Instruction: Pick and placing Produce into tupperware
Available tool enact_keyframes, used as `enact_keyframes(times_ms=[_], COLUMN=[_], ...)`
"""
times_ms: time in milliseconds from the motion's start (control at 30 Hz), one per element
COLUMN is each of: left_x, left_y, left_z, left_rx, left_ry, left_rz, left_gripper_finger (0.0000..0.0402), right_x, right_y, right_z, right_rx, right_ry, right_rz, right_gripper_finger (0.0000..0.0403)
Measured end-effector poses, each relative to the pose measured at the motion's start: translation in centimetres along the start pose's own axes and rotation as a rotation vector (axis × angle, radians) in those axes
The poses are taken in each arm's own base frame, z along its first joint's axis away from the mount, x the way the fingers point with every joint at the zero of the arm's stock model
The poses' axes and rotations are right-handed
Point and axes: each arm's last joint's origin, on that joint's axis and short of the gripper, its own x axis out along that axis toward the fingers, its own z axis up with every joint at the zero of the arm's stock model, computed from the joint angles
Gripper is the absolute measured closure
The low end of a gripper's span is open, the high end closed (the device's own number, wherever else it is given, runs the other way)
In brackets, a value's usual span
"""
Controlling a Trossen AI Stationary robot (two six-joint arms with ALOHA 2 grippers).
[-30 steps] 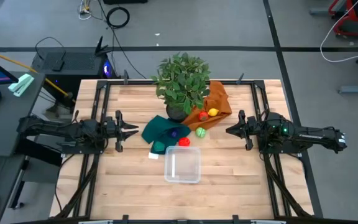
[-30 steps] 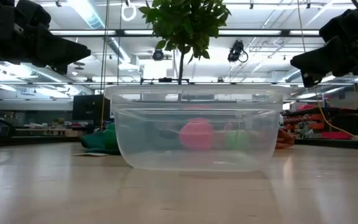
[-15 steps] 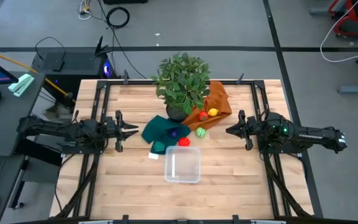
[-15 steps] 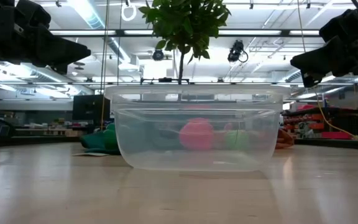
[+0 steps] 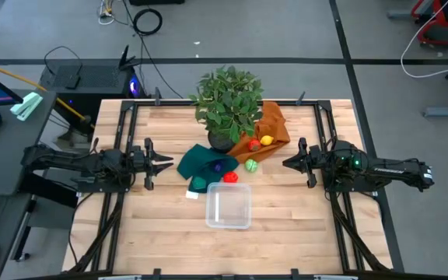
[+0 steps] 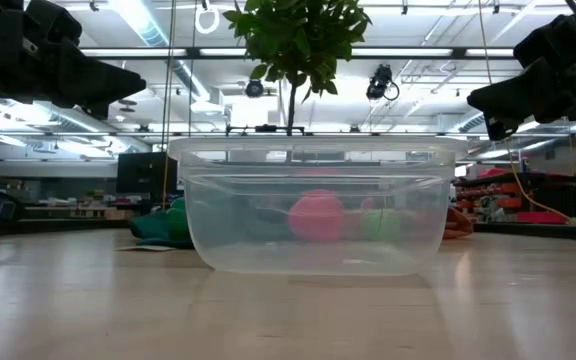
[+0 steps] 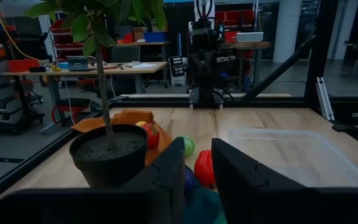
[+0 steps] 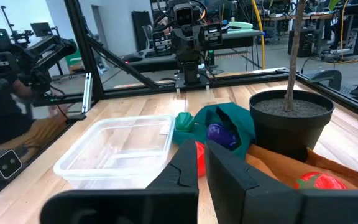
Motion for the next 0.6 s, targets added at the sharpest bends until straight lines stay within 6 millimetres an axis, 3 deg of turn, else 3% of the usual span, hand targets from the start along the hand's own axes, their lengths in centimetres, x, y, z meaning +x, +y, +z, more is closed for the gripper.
enact_keyframes(times_ms=[600], left_x=[0.0], left_y=[0.0], left_z=[0.0], left_rx=[0.0], left_ry=[0.0], left_rz=[0.0], left_gripper_finger=[0.031], right_x=[0.0], right_y=[0.0], right_z=[-0.01], right_rx=[0.0], right_ry=[0.0], right_rz=[0.0], right_gripper_finger=[0.0402])
